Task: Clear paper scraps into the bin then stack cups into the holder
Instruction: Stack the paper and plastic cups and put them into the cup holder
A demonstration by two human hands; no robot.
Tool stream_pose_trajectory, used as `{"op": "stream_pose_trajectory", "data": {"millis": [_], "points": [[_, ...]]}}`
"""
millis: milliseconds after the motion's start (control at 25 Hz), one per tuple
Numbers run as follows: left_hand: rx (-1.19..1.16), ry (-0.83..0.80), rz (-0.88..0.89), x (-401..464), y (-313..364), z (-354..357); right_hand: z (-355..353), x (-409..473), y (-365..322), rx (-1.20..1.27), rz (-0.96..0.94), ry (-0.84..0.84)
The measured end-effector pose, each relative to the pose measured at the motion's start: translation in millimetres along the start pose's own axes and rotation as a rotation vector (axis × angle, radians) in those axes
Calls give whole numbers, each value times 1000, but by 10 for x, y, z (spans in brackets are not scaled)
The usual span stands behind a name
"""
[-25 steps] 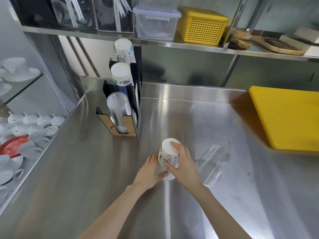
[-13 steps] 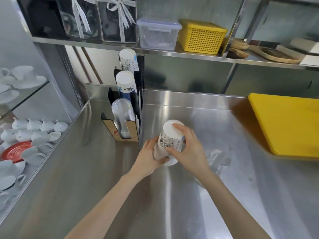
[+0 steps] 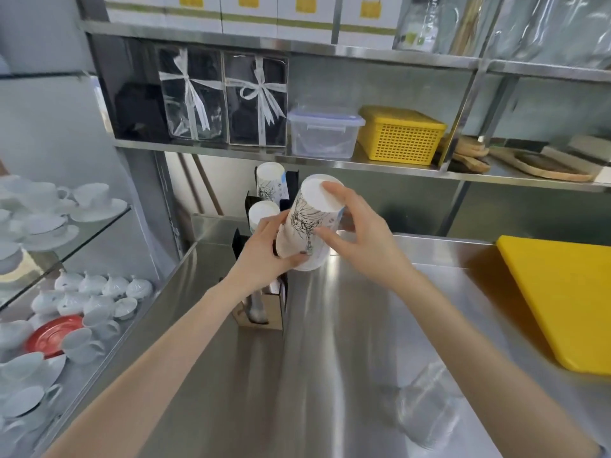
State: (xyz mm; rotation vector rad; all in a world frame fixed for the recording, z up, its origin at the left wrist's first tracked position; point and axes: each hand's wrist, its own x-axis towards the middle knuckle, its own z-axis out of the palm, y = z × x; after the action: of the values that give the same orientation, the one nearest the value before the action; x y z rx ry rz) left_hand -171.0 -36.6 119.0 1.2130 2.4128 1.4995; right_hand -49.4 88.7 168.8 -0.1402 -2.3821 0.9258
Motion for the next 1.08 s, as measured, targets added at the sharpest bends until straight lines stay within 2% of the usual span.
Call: {"op": "stream_pose_trajectory", "data": {"millis": [600,920,1080], "points": [[170,107,75,1497,-146,-757,233,1839,103,-104,-192,5],[186,-4,-37,1852,-767,-536,642,2136,594,-123,-104,-92],[304,-124,-82,1835,-982,-394,821,2050,835,-153,-40,-152]]}}
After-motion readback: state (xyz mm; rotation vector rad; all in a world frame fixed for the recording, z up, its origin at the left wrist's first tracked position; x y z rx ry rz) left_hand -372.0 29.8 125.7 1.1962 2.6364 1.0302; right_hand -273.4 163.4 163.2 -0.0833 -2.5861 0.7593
